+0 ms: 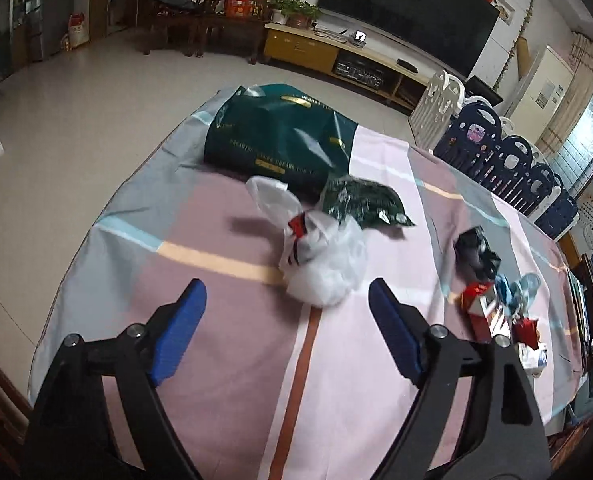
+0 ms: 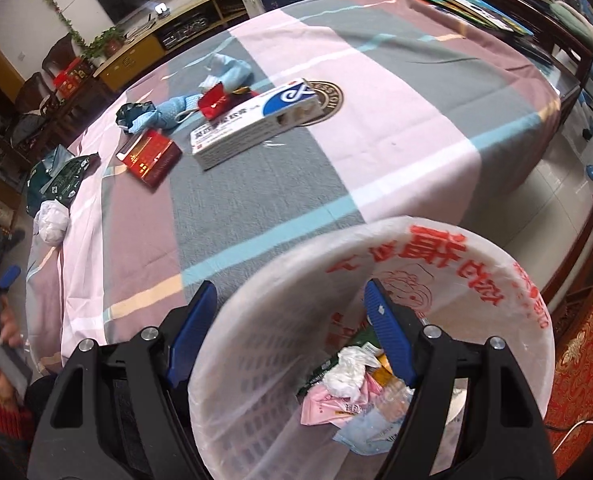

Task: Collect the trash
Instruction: 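Reach the left tool to the white plastic bag and grasp it, then grasp the red cigarette box with the right tool while the left tool holds the white bag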

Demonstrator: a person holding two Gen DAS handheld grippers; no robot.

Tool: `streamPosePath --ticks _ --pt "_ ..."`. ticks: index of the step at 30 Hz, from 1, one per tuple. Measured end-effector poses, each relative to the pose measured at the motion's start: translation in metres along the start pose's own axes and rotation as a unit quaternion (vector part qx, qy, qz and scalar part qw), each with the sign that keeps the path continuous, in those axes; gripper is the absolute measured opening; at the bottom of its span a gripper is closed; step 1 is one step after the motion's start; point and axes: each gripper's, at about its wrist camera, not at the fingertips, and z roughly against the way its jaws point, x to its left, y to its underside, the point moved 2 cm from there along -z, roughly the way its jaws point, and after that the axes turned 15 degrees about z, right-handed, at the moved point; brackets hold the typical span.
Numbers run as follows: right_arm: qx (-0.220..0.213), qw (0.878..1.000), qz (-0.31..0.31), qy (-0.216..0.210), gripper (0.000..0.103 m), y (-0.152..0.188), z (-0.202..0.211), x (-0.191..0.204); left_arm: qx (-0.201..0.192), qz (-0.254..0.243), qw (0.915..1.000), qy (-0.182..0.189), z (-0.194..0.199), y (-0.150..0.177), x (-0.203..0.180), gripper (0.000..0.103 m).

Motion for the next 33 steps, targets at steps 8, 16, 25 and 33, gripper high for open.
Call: streamPosePath --ticks 8,16,25,33 --pt "-0.012 1.000 0.015 -0.004 0.075 -0.041 -0.016 0.021 0.076 -0.042 0.9960 0.024 -0.085 -0.015 -0.032 0.041" --pt "-0.058 0.985 0.148 -0.061 0.075 -0.119 -0.060 0.107 0.015 -0.101 0.9944 0.026 -0.025 0.019 -0.043 0.028" --pt "0.012 0.949 0.314 -0.021 0.076 -0.170 -0.136 0.166 0.036 -0.106 0.9910 0.072 0.006 0.057 -0.035 0.028" --pt "0.037 0.946 0.322 -0.034 0.076 -0.174 -0.145 0.160 0.040 -0.115 0.9899 0.072 0.005 0.062 -0.034 0.029"
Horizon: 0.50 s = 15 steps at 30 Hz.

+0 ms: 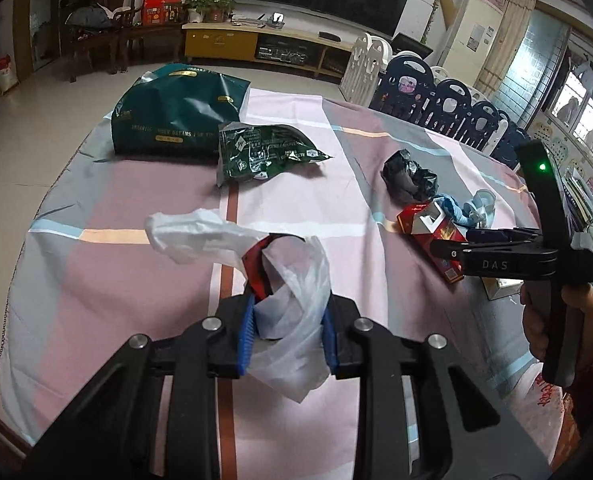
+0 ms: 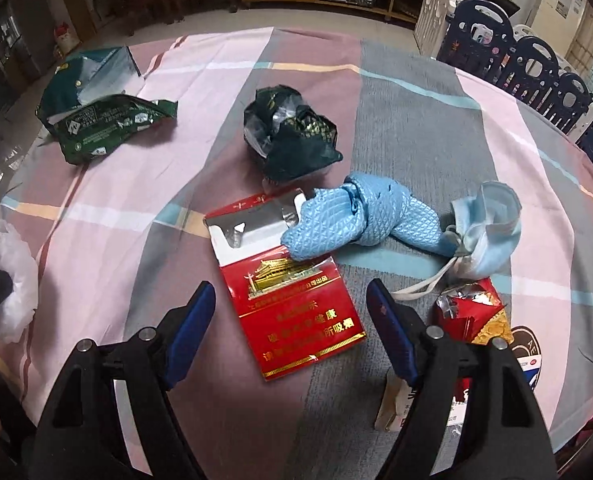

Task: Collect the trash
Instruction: 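Grasp the red cigarette box with the right tool while the left tool holds the white bag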

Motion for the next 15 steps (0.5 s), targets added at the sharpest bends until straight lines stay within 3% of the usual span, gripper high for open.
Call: streamPosePath --ticks 2,4,9,12,15 --pt "0.011 1.000 0.007 -0.002 0.076 0.003 -0.007 0.003 -0.004 -0.004 1.0000 -0.001 0.001 0.000 -0.001 0.029" --pt "0.014 1.000 -0.003 -0.003 0.063 0.007 -0.008 0.004 -0.013 -0.006 0.9999 -0.002 0.003 -0.001 -0.003 0.029" --pt "-0.009 0.999 -0.040 -0.023 0.060 0.031 0.017 0.020 -0.034 -0.017 0.9989 -0.026 0.005 -0.002 -0.006 0.028" --pt "-0.021 0.999 -0.039 -0.026 0.059 0.054 0.039 0.039 -0.063 -0.049 0.9934 -0.082 0.012 0.001 -0.014 0.028" --pt "-0.046 0.997 -0.050 -0.029 0.059 0.083 0.074 0.050 -0.073 -0.051 0.9923 -0.086 0.032 0.012 -0.024 0.028"
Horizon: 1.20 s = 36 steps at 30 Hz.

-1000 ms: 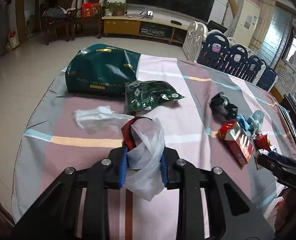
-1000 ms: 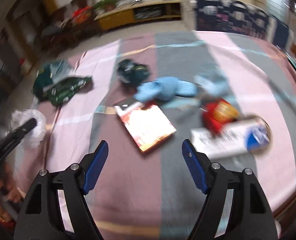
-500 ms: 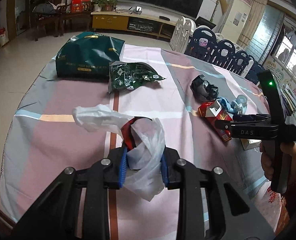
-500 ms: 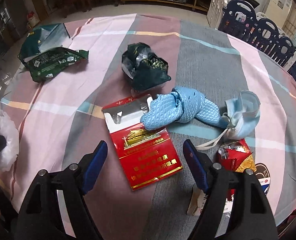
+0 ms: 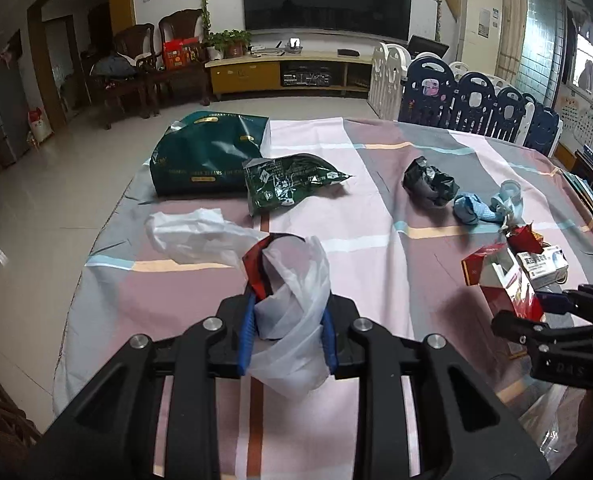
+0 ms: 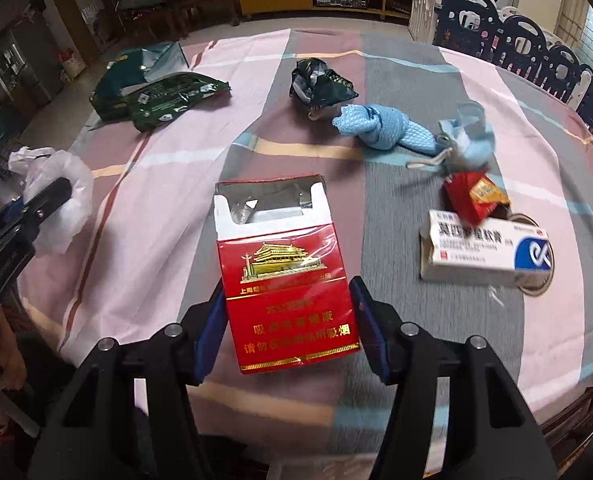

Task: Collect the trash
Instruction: 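Grasp the red cigarette box with the right tool while the left tool holds the white bag, then carry the box and white bag over the wastebasket and open both tools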

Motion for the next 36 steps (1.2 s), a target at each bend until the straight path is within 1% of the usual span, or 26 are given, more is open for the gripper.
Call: streamPosePath --ticks 2,4,7,9,12,15,18,21,25,28,33,36 --pt "-0.017 1.000 -0.017 -0.002 0.059 0.017 0.027 -0.001 0.000 0.000 1.0000 0.006 0.018 0.009 -0.008 0.028" --pt "-0.033 0.999 -0.030 0.009 0.058 0.031 0.055 -0.006 -0.002 -0.008 0.9998 0.016 0.038 0.020 -0.021 0.028" --pt "-0.055 0.997 -0.043 0.033 0.058 0.054 0.097 -0.016 -0.003 -0.023 0.9987 0.044 0.069 0.032 -0.044 0.028" --pt "-0.062 0.996 -0.054 0.045 0.058 0.073 0.119 -0.023 -0.008 -0.043 0.9970 0.064 0.091 0.040 -0.062 0.028" --pt "-0.069 0.993 -0.090 0.041 0.058 0.103 0.141 -0.036 -0.016 -0.062 0.9932 0.097 0.120 0.047 -0.082 0.028" --pt "-0.064 0.990 -0.113 0.060 0.058 0.133 0.153 -0.045 -0.011 -0.067 0.9912 0.114 0.137 0.052 -0.096 0.028" --pt "-0.051 0.987 -0.143 0.054 0.058 0.165 0.162 -0.051 0.017 -0.056 0.9883 0.141 0.150 0.061 -0.106 0.028" --pt "-0.048 0.984 -0.166 0.050 0.058 0.188 0.174 -0.055 0.036 -0.068 0.9827 0.168 0.158 0.075 -0.119 0.028" --pt "-0.035 0.981 -0.178 0.065 0.058 0.211 0.183 -0.061 0.067 -0.078 0.9737 0.204 0.166 0.092 -0.136 0.028" --pt "-0.020 0.980 -0.187 0.070 0.058 0.227 0.182 -0.065 0.063 -0.102 0.9701 0.211 0.177 0.103 -0.149 0.028" --pt "0.007 0.974 -0.218 0.056 0.059 0.251 0.171 -0.069 0.064 -0.125 0.9655 0.219 0.188 0.116 -0.160 0.028" --pt "0.010 0.968 -0.249 0.039 0.064 0.258 0.167 -0.076 0.067 -0.133 0.9639 0.221 0.192 0.120 -0.164 0.028"
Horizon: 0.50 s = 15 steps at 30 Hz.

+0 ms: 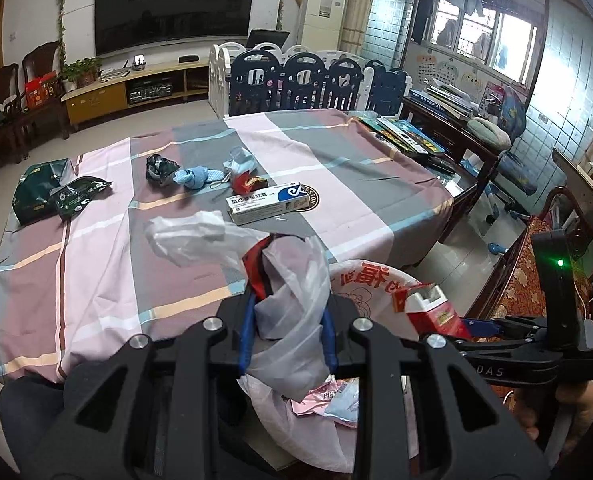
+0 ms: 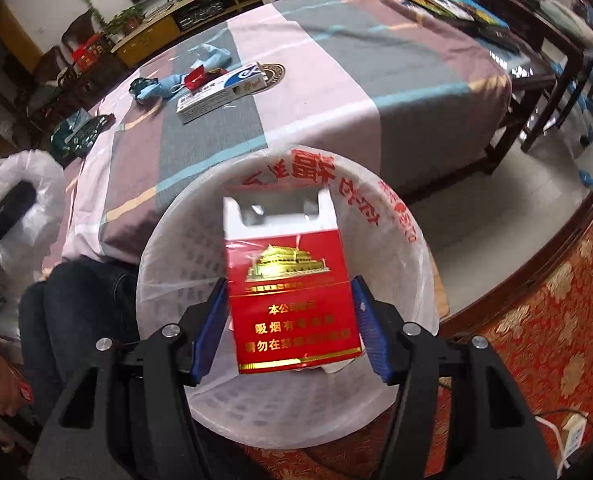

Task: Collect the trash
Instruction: 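Carry the box and white bag over the wastebasket and open both tools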

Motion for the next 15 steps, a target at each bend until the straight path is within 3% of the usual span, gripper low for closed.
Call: streamPosePath --ticks 2,7,12,13,14,15 --pt "-0.008 1.000 -0.022 -0.009 0.070 0.000 0.004 -0.007 0.004 -0.006 1.0000 0.001 -0.001 0.003 -0.004 0.028" --pt "-0.033 0.998 -0.051 -0.005 0.075 -0.002 0.020 -0.020 0.019 -0.023 0.9995 0.006 -0.008 0.010 -0.010 0.028" --pt "-0.054 0.997 -0.055 0.001 0.075 -0.004 0.033 -0.029 0.054 -0.060 0.9954 0.051 -0.016 0.024 -0.027 0.033" --pt "-0.058 0.997 -0.053 0.005 0.075 -0.005 0.035 -0.028 0.055 -0.071 0.9947 0.051 -0.017 0.028 -0.032 0.041" --pt "-0.061 0.997 -0.050 0.009 0.075 -0.006 0.037 -0.028 0.053 -0.085 0.9937 0.049 -0.018 0.031 -0.037 0.058" --pt "-0.064 0.997 -0.047 0.011 0.075 -0.007 0.039 -0.027 0.049 -0.093 0.9933 0.046 -0.017 0.034 -0.041 0.066"
